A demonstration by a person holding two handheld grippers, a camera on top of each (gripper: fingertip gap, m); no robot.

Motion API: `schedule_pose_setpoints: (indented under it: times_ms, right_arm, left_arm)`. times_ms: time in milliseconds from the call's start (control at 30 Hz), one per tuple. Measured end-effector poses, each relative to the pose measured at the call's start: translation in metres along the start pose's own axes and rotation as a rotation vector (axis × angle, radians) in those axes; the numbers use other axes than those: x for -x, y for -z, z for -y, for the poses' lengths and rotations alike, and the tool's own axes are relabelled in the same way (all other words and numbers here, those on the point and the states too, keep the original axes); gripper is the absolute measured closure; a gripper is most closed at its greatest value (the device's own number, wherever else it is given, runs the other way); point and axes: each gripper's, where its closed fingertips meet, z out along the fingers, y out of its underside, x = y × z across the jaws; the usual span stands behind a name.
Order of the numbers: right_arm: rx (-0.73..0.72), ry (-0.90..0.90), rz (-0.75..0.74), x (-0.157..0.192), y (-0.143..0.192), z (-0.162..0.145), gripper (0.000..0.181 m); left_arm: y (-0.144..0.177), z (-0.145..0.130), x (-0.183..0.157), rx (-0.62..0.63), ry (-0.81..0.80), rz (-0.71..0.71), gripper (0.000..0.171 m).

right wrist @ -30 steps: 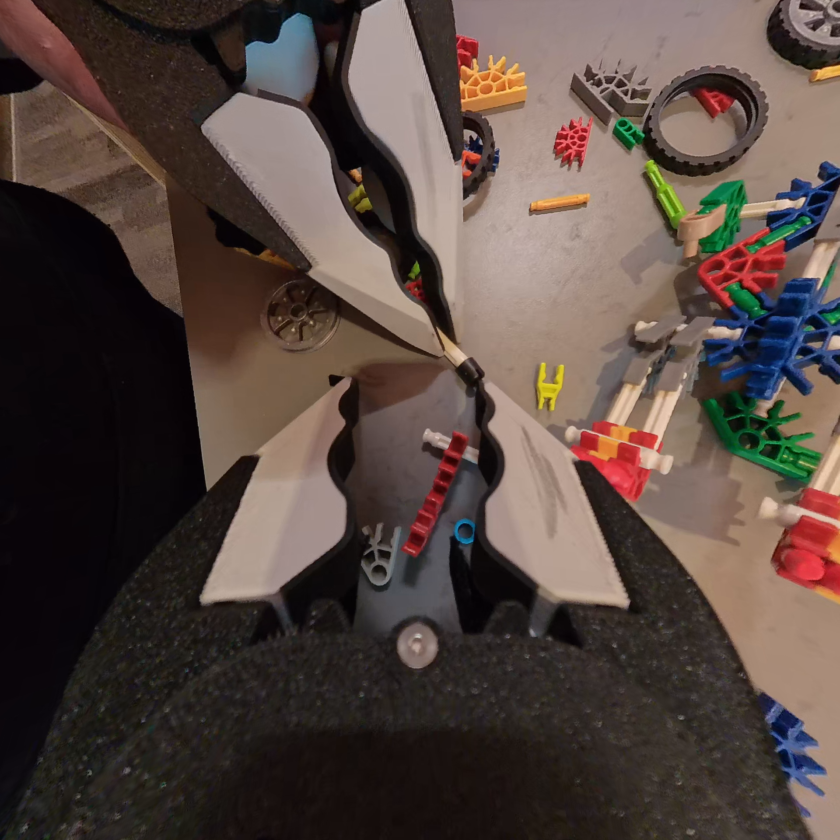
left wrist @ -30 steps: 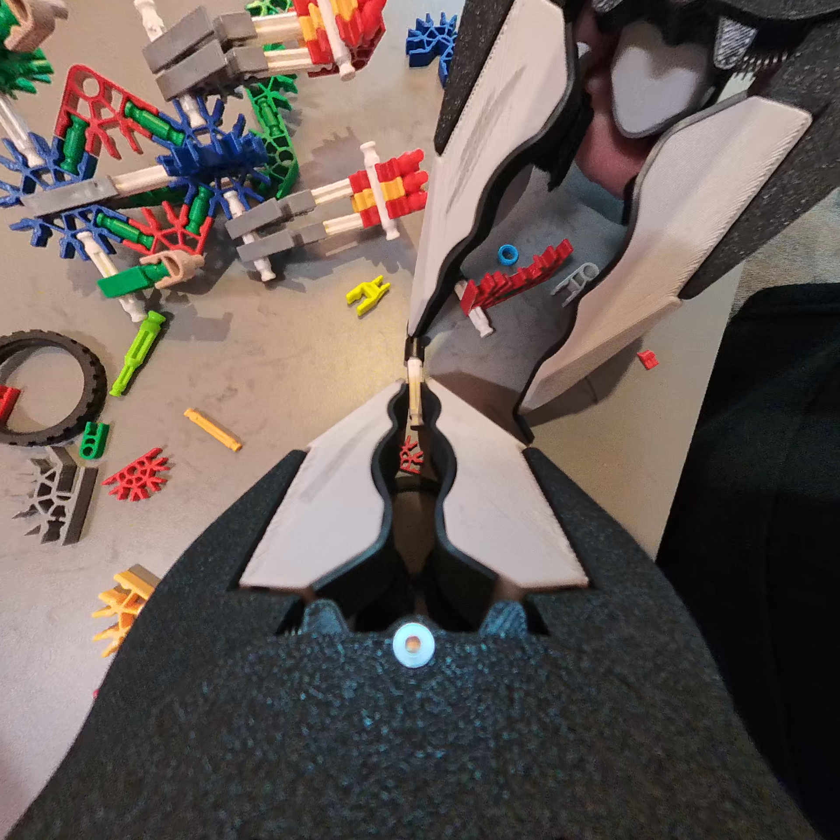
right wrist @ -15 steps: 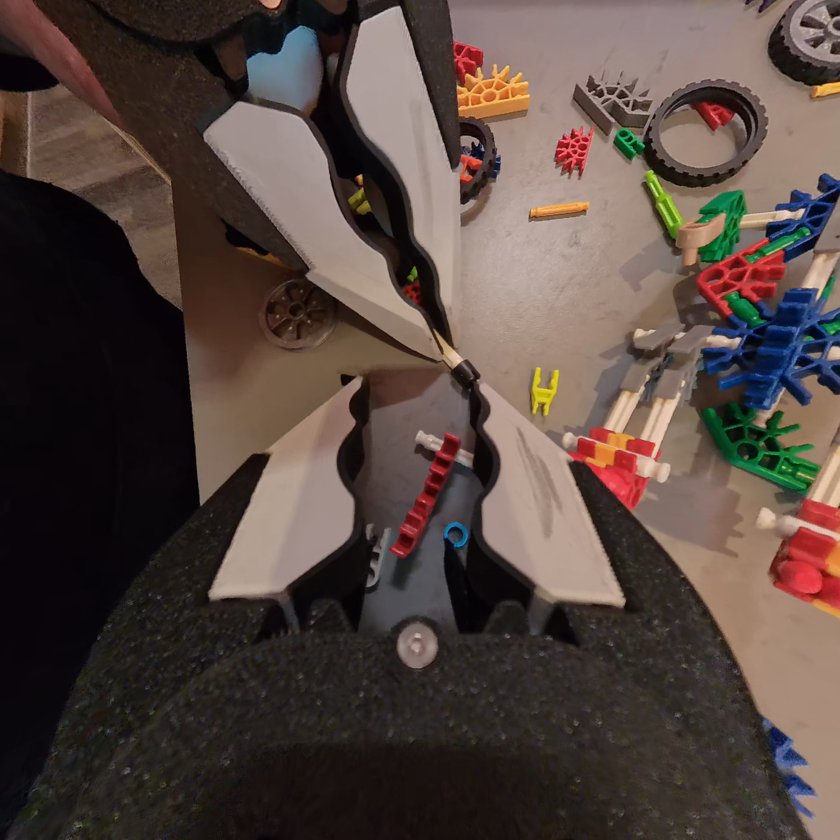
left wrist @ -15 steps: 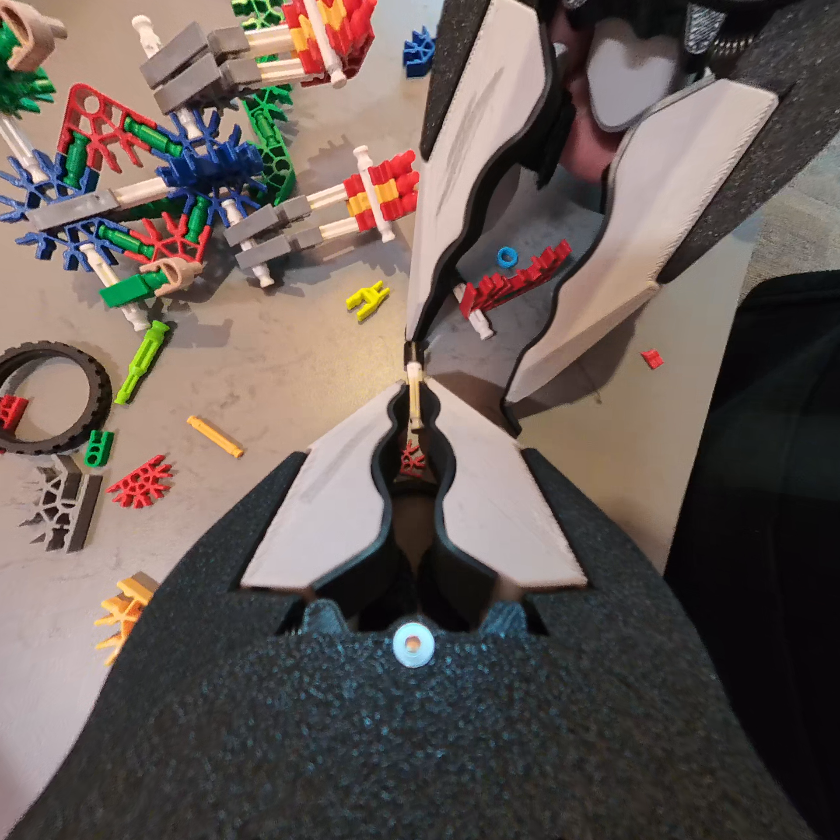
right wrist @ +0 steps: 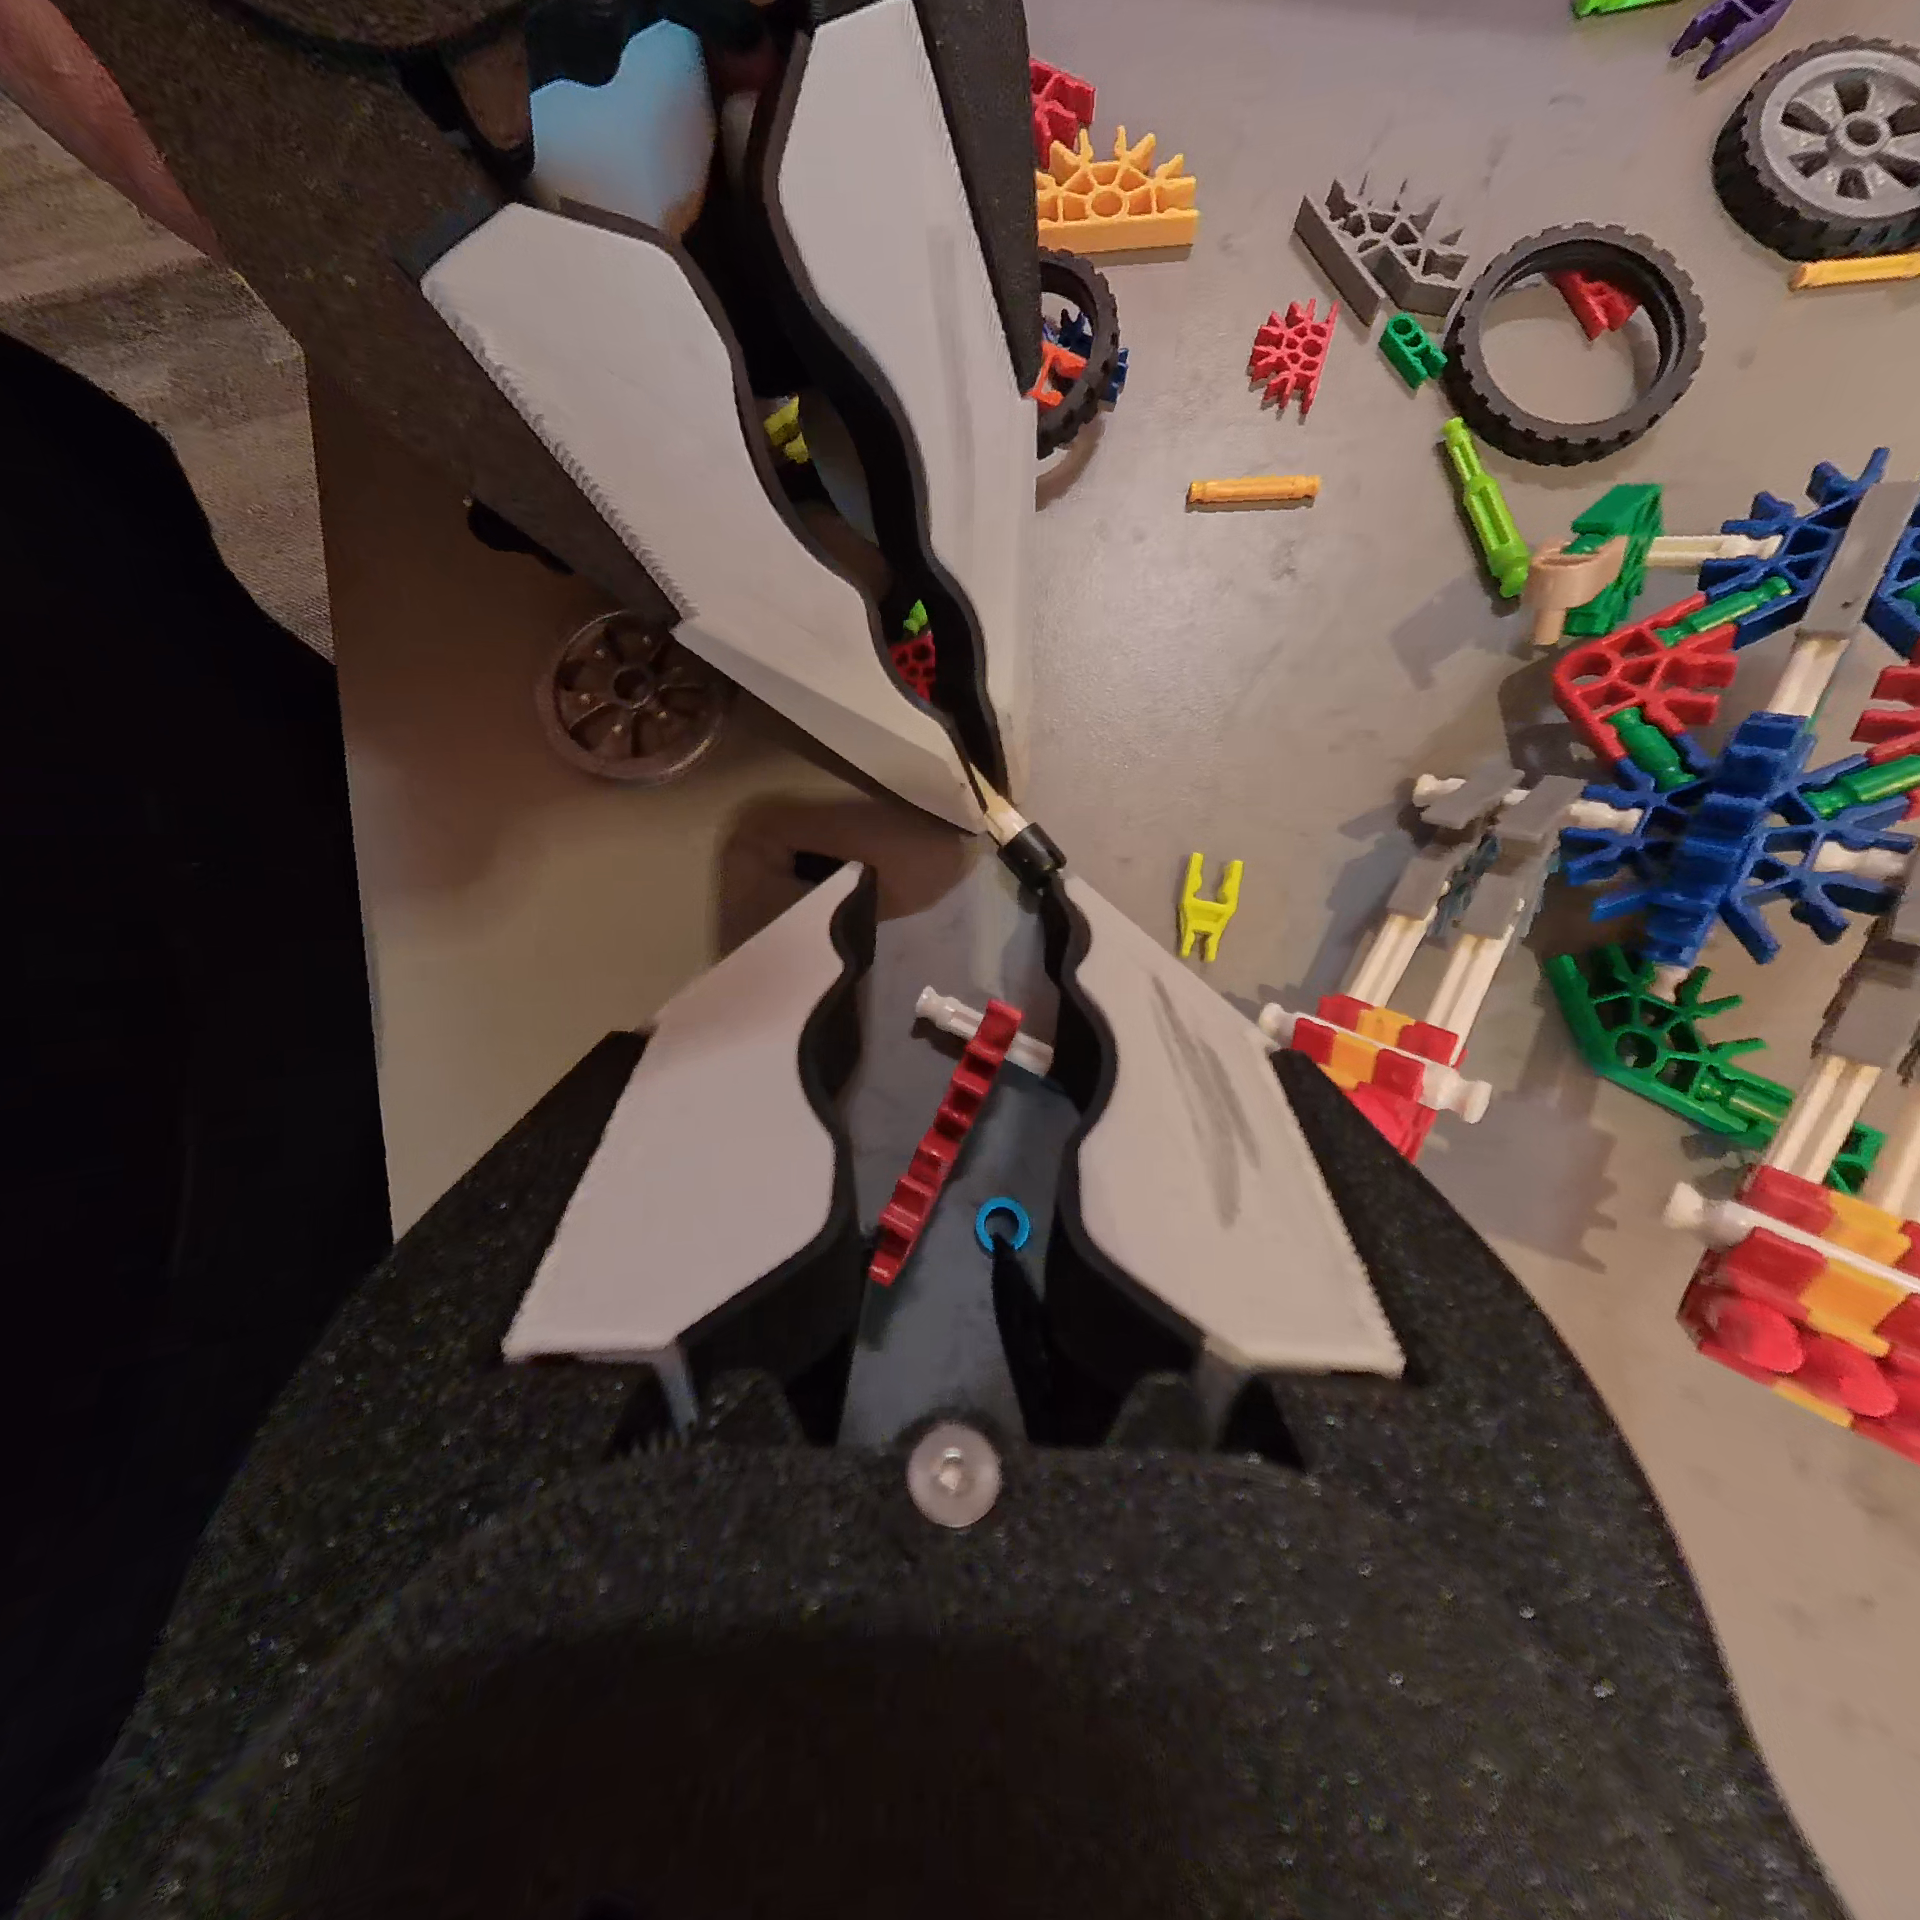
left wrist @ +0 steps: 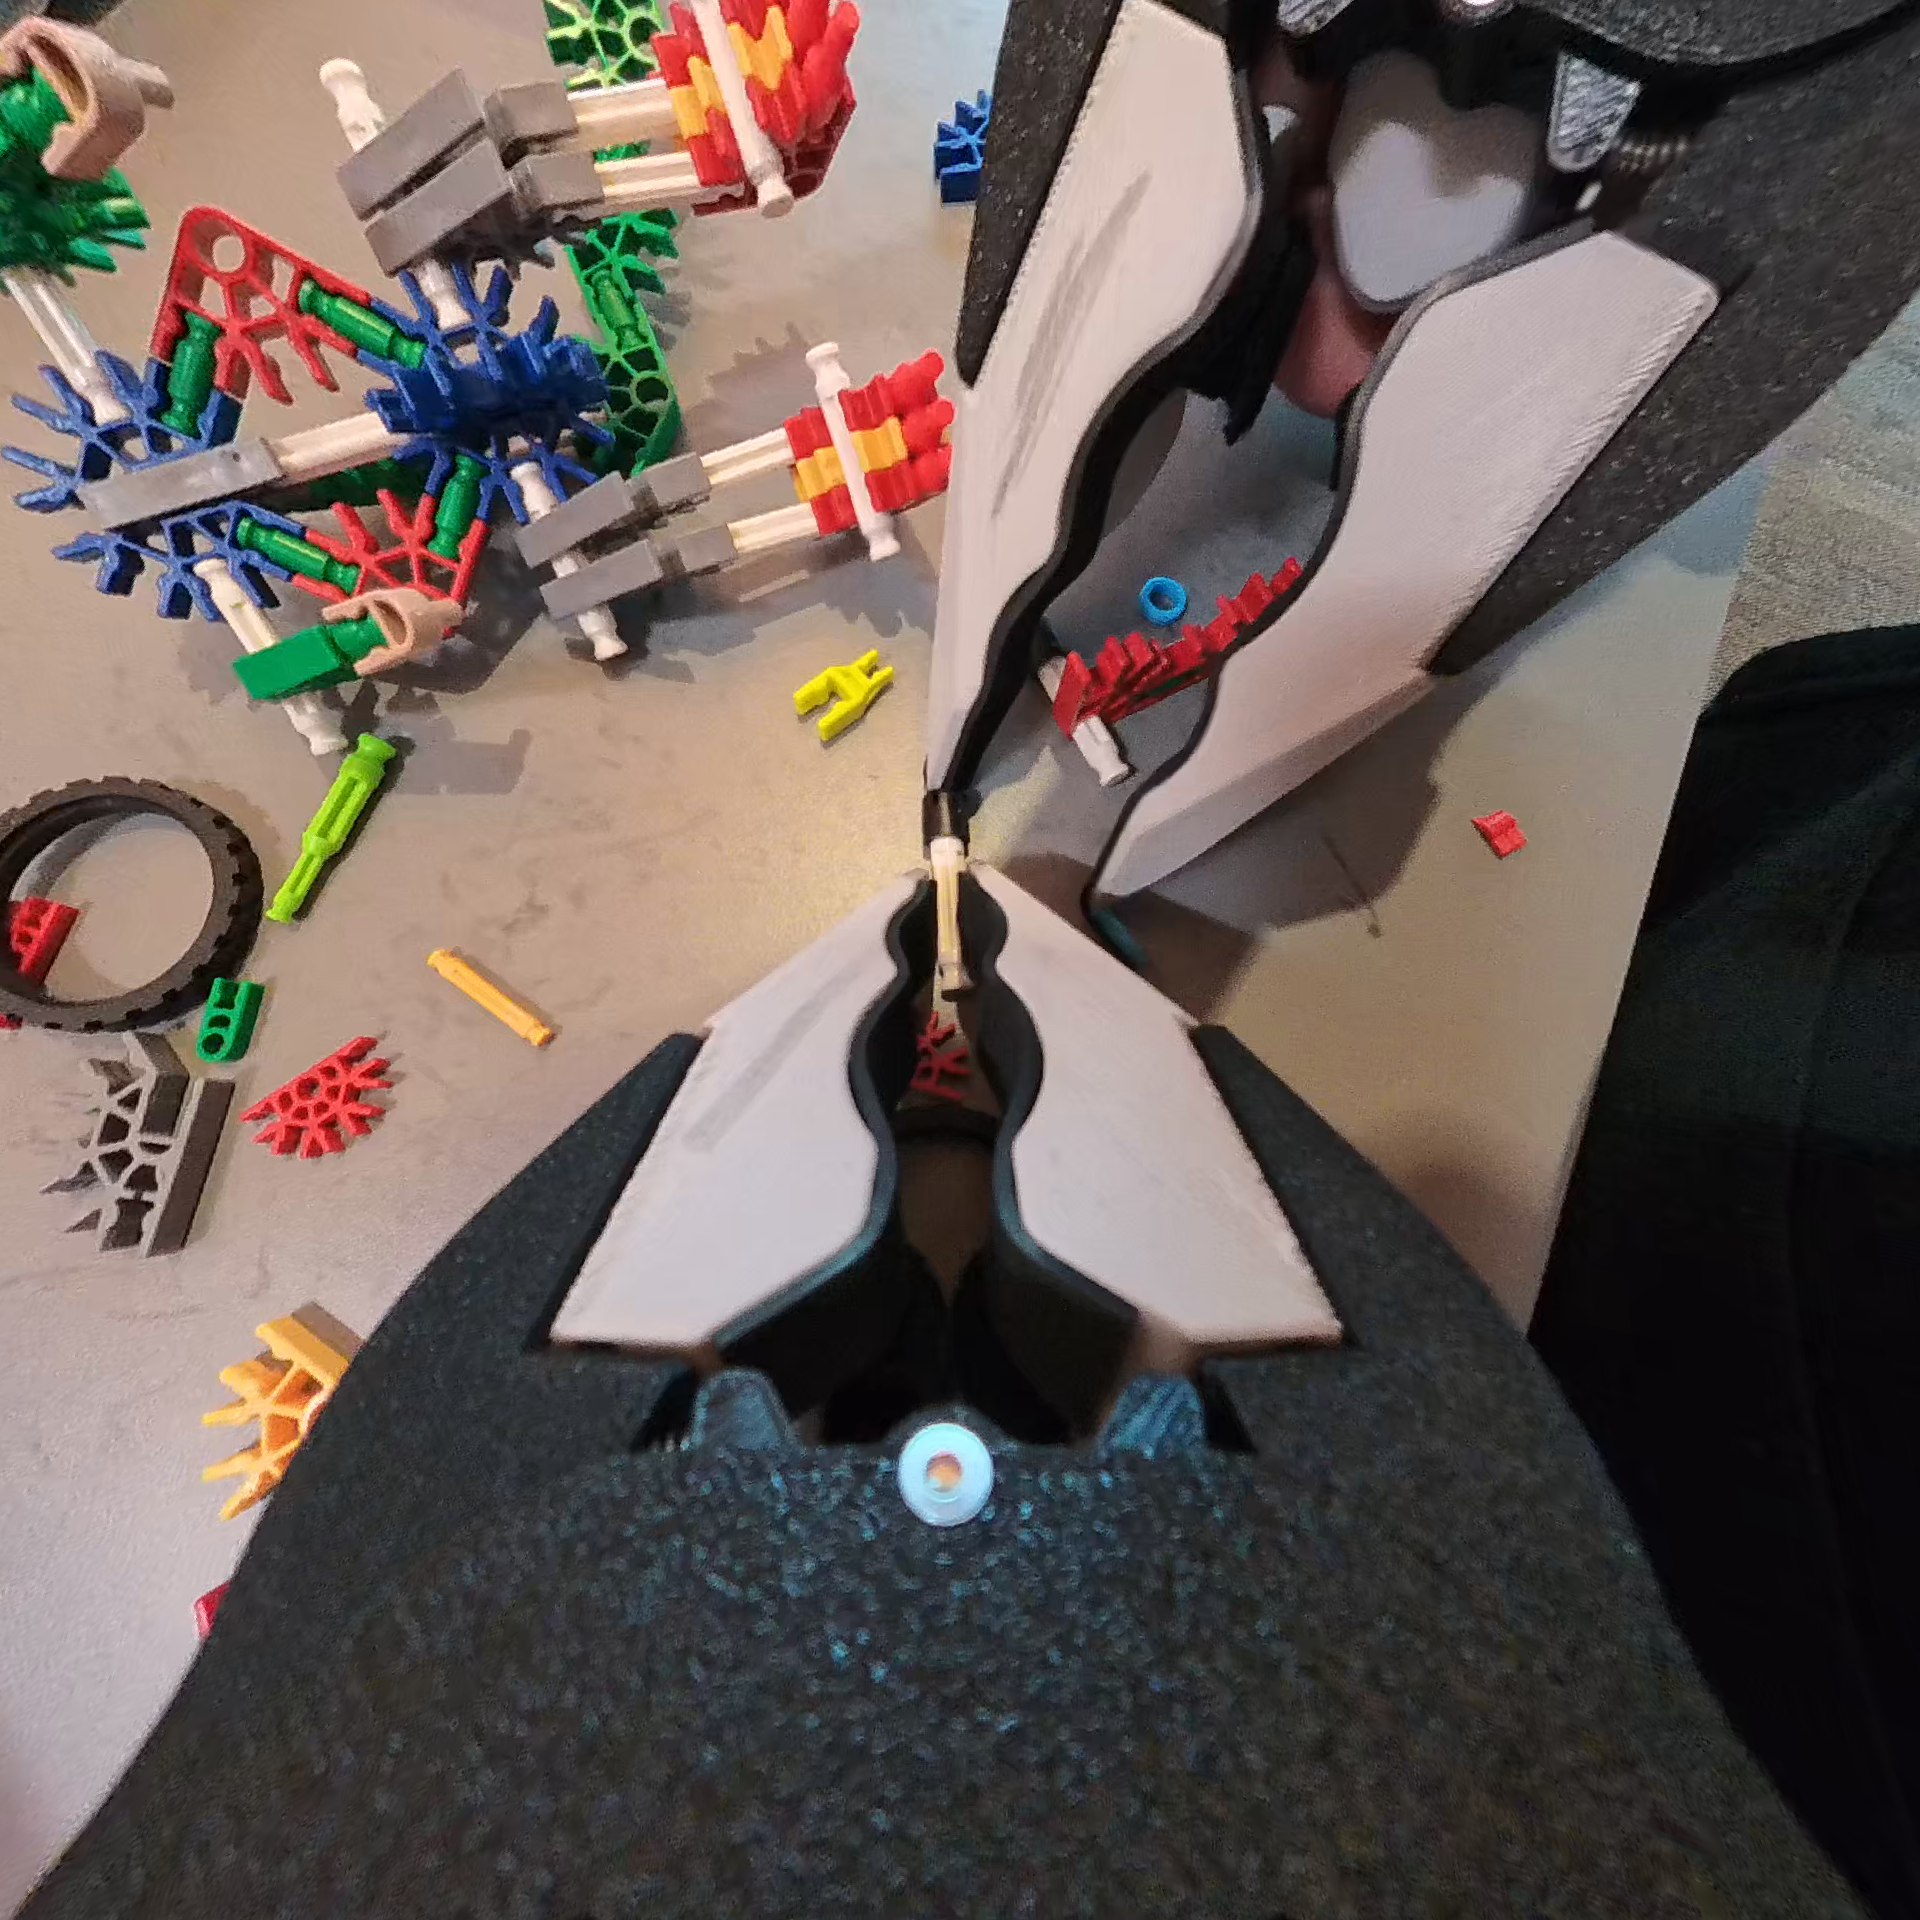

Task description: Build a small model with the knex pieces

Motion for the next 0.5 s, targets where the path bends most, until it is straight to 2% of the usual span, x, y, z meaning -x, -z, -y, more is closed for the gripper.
schedule_pose_setpoints:
  times_ms: [133,267,500]
  right_arm:
    - [-0.002,-0.019,0.004,0.0,0.001,0.0,0.15]
    - [-0.025,-0.078,0.011,0.004,0.001,0.0,0.143]
    - [-0.042,-0.119,0.023,0.005,0.004,-0.002,0.146]
  left_arm:
    - [0.001,-0.001,0.0,0.019,-0.002,-0.026,0.17]
    - [0.003,-0.002,0.001,0.028,0.003,-0.04,0.169]
    - [0.014,-0.009,0.0,0.052,0.011,-0.055,0.161]
